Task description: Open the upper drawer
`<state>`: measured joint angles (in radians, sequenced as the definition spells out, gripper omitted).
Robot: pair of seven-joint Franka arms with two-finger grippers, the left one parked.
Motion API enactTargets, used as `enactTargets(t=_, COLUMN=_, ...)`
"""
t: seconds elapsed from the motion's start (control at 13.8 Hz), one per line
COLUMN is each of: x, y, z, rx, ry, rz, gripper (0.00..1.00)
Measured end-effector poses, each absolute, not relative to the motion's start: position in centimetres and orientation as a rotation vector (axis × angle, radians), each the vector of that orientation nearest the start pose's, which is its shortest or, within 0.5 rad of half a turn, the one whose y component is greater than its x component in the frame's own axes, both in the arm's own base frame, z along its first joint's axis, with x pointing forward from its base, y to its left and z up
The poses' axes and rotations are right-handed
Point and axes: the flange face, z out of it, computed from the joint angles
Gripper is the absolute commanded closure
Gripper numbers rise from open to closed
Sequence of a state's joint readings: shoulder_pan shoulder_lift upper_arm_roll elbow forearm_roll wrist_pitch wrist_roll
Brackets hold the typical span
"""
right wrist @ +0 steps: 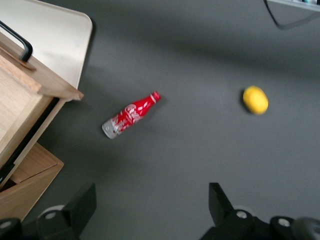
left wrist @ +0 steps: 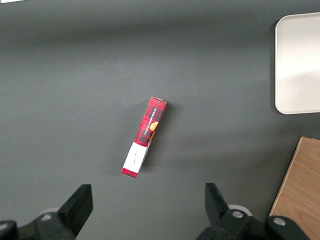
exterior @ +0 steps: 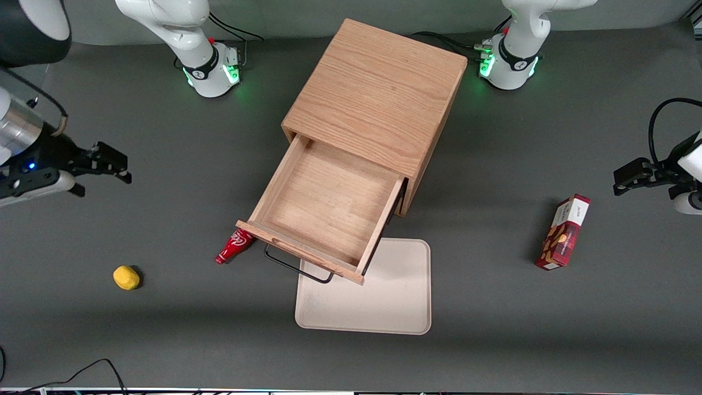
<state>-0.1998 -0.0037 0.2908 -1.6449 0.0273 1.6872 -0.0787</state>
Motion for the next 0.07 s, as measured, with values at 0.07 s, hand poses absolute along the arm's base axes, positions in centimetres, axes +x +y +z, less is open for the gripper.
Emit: enactTargets(t=0.07, x=54.92, y=5.87, z=60.06, rx=-3.118, ry=-0.19, rz=-0.06, gripper=0.0)
